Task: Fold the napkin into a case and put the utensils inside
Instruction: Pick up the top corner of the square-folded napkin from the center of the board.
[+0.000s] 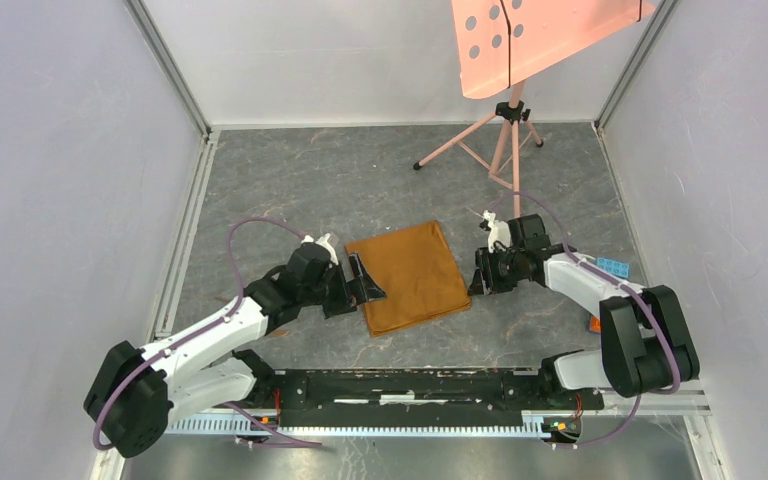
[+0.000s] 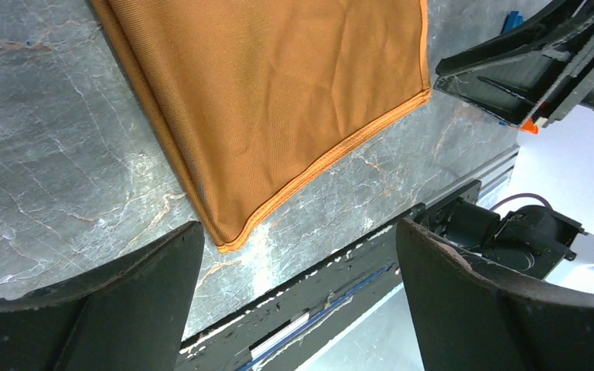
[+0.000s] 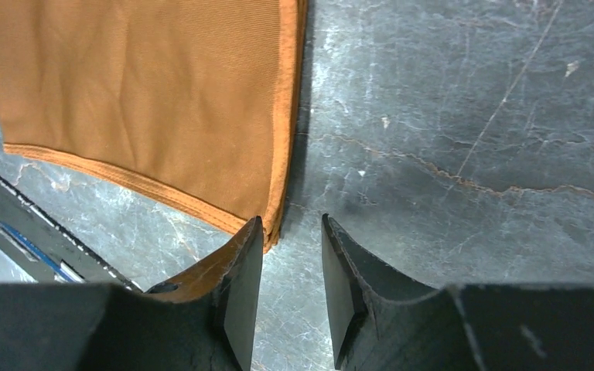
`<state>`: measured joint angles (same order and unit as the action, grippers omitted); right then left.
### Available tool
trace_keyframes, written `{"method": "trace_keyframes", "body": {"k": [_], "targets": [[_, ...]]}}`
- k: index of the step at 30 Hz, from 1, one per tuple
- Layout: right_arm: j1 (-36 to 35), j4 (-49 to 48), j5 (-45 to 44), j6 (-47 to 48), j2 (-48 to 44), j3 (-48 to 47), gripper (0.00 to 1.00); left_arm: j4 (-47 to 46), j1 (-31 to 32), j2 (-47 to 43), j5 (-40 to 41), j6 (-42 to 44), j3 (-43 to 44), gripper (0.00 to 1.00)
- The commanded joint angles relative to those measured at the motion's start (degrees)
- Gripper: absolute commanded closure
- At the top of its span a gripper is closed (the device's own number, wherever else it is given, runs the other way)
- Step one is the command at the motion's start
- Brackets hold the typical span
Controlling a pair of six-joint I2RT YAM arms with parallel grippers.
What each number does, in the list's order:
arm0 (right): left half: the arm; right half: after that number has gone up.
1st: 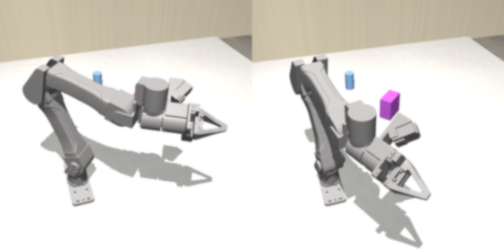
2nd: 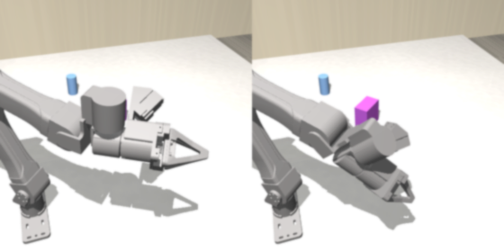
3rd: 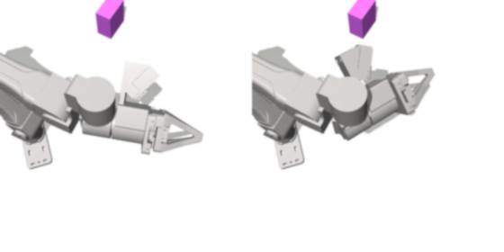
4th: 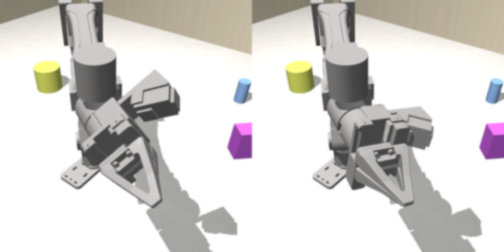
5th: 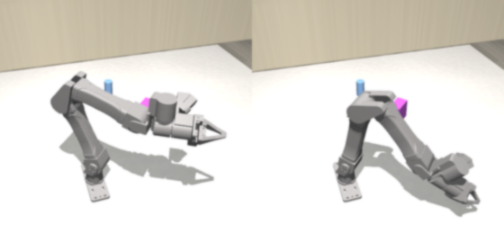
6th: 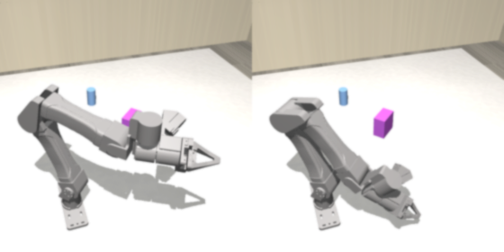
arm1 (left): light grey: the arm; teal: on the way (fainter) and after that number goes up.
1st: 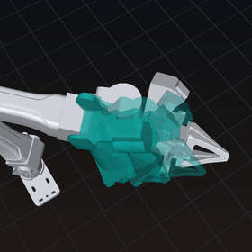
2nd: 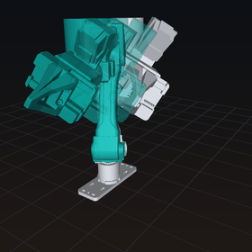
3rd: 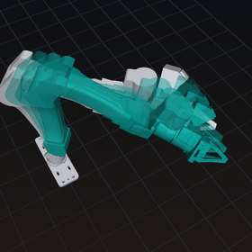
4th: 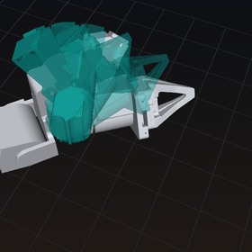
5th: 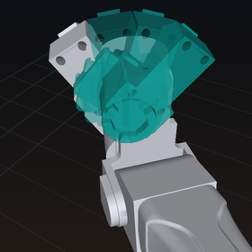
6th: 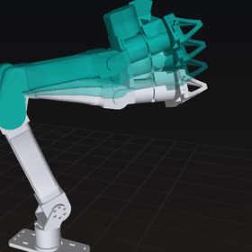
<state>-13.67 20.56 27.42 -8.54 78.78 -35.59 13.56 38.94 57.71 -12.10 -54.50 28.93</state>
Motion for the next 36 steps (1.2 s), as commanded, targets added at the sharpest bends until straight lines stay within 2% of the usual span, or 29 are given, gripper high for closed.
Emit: {"method": "trace_keyframes", "body": {"k": [1,5,26,36], "targets": [[-0.3,-1.3,2.6,0.5,-3.1,0.6,0.61,-0.7,-0.4,0.8,0.2,3.3,2.1,0.0],[-0.6,-1.6,3.3,0.3,-2.9,1.1,0.59,-1.2,-0.4,0.8,0.3,3.1,1.6,0.0],[-3.4,-2.7,5.4,-0.3,-1.4,1.2,0.72,-1.3,-0.5,-0.3,0.4,2.7,1.2,0.0],[-4.1,-2.9,5.7,-0.7,-1.0,2.0,0.73,-1.5,-0.6,-0.4,0.5,2.6,0.7,0.0]]}}
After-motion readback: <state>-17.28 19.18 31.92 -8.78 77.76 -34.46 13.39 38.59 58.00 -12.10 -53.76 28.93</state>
